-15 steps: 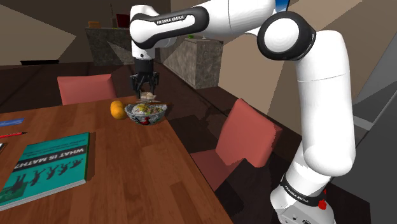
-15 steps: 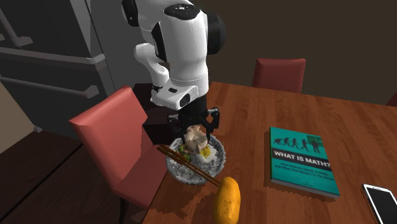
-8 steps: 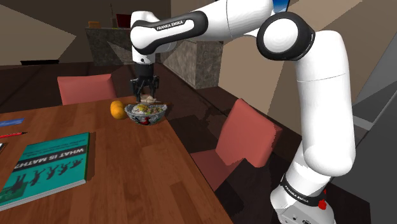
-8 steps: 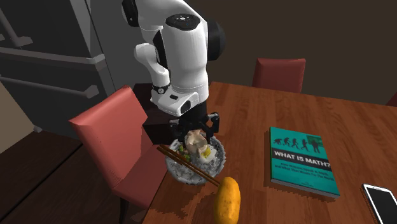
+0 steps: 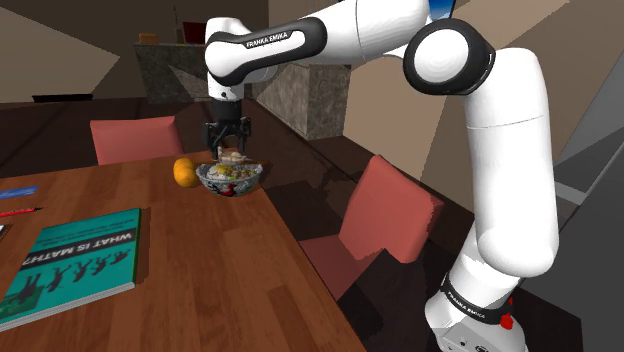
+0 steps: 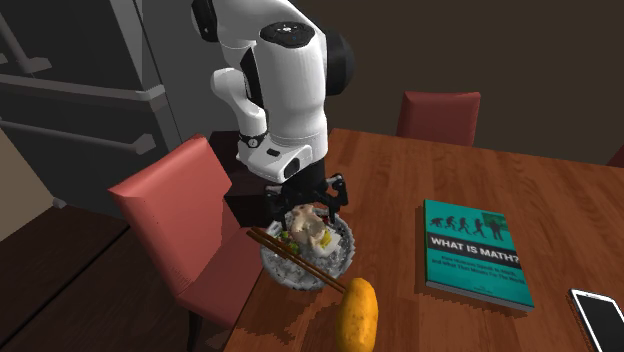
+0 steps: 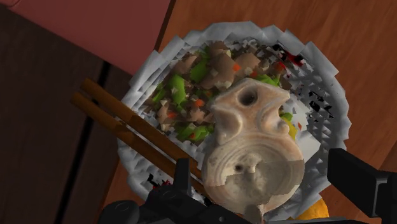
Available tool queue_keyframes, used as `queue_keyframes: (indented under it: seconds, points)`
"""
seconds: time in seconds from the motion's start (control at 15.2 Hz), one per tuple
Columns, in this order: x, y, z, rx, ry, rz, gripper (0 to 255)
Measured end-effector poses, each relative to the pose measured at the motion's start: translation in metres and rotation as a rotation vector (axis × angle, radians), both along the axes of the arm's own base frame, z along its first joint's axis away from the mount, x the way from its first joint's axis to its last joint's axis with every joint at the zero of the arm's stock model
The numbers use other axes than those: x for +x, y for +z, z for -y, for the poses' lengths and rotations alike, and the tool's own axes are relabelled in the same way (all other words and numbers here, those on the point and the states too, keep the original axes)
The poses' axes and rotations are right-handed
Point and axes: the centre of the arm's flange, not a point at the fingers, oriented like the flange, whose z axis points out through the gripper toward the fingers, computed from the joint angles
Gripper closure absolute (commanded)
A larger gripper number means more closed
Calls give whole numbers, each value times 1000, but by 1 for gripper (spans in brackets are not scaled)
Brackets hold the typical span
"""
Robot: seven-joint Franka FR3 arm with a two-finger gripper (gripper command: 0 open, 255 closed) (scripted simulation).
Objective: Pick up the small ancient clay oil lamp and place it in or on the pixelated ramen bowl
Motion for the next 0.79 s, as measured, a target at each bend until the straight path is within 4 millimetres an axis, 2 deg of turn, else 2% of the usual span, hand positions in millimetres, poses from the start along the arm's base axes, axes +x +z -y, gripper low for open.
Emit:
queue_keyframes:
  seconds: [0.13, 0.4, 0.79]
  points:
    - [-1, 6, 0, 0, 0, 0, 0]
    - [0, 44, 1, 0, 0, 1, 0]
    - [-1, 50, 3, 0, 0, 0, 0]
